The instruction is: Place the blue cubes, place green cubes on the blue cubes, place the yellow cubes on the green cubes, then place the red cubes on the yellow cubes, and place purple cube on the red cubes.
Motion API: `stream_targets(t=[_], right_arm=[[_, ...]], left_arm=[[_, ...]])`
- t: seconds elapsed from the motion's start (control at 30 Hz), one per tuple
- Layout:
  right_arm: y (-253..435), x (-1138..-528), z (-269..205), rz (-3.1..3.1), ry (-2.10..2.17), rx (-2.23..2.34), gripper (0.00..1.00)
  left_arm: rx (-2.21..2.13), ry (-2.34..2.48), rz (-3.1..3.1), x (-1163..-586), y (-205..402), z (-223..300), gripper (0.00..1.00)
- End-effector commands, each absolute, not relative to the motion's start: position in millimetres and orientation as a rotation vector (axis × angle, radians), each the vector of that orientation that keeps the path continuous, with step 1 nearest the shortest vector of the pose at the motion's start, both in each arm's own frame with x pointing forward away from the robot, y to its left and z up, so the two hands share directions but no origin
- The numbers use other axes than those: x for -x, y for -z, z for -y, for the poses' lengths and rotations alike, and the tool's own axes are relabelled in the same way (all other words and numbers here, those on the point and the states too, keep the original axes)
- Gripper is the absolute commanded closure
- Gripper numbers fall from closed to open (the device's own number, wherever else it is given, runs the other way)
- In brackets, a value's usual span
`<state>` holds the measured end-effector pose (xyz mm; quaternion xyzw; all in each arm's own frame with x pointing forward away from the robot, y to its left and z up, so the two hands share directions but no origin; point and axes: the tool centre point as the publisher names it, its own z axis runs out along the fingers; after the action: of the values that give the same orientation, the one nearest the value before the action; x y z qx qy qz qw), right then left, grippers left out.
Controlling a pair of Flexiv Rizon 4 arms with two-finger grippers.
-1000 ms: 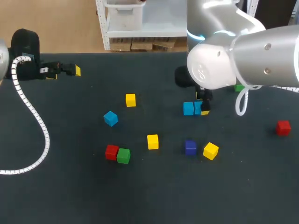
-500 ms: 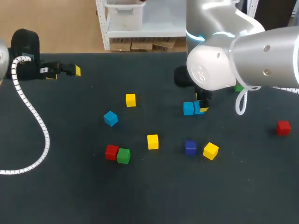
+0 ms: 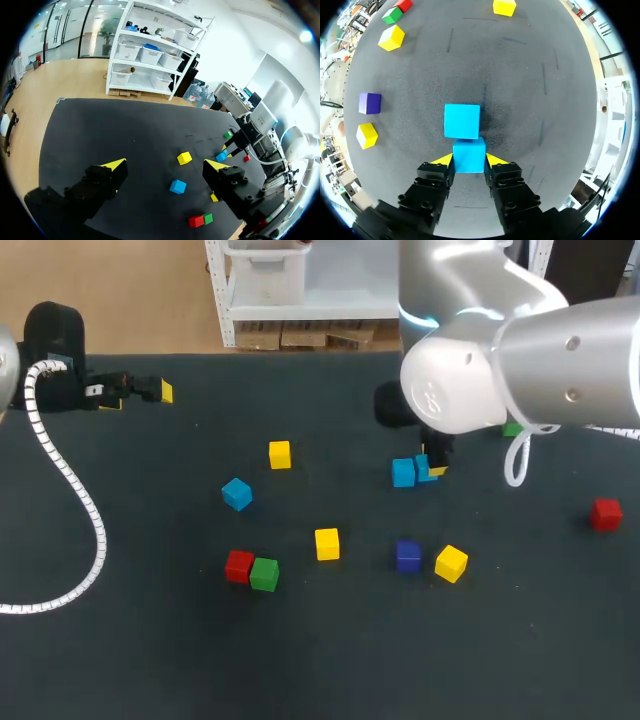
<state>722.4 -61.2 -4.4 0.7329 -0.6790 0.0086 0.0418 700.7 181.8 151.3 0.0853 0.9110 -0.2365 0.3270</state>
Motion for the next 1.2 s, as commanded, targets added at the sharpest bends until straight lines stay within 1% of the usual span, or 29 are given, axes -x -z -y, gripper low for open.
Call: stream_targets(t=[0.03, 0.07, 0.13, 0.17, 0.2, 0.37, 0.57, 0.67, 0.8, 0.87, 0.97, 1.13, 1.2], right_arm=[[3.7, -722.5, 63.7, 2.088, -0.023, -2.232, 0.84], [3.7, -722.5, 63.9, 2.089, -0.022, -2.23, 0.83], [3.7, -722.4, 64.1, 2.091, -0.02, -2.226, 0.84], [3.4, -721.7, 64.2, 2.091, -0.019, -2.224, 0.88], [3.1, -720.8, 64.0, 2.093, -0.011, -2.219, 0.89], [3.6, -718.4, 62.8, 2.101, -0.006, -2.213, 0.9], [4.8, -716.9, 62.4, 2.106, -0.002, -2.207, 0.89], [5.4, -714.6, 62.3, 2.11, 0.009, -2.198, 0.91], [6.5, -713.3, 62.2, 2.117, 0.024, -2.184, 0.92], [6.6, -713.2, 62.2, 2.118, 0.024, -2.182, 0.9], [6.8, -713.3, 62.0, 2.123, 0.024, -2.179, 0.84], [8.2, -714.7, 61.4, 2.133, 0.025, -2.162, 0.82], [8.1, -714.7, 61.1, 2.134, 0.025, -2.162, 0.8]], left_arm=[[-0.229, 0.632, -2.377, -700.3, -149.9, -184.1, 0.0], [-0.229, 0.632, -2.377, -700.3, -149.9, -184.1, 0.0], [-0.229, 0.632, -2.377, -700.3, -149.9, -184.1, 0.0], [-0.229, 0.632, -2.377, -700.3, -149.9, -184.1, 0.0], [-0.229, 0.632, -2.377, -700.3, -149.9, -184.1, 0.0], [-0.229, 0.632, -2.377, -700.3, -149.9, -184.1, 0.0], [-0.229, 0.632, -2.377, -700.3, -149.9, -184.1, 0.0], [-0.229, 0.632, -2.377, -700.3, -149.9, -184.1, 0.0], [-0.229, 0.632, -2.377, -700.3, -149.9, -184.1, 0.0], [-0.229, 0.632, -2.377, -700.3, -149.9, -184.1, 0.0], [-0.229, 0.632, -2.377, -700.3, -149.9, -184.1, 0.0], [-0.229, 0.632, -2.377, -700.3, -149.9, -184.1, 0.0], [-0.229, 0.632, -2.377, -700.3, -149.9, -184.1, 0.0]])
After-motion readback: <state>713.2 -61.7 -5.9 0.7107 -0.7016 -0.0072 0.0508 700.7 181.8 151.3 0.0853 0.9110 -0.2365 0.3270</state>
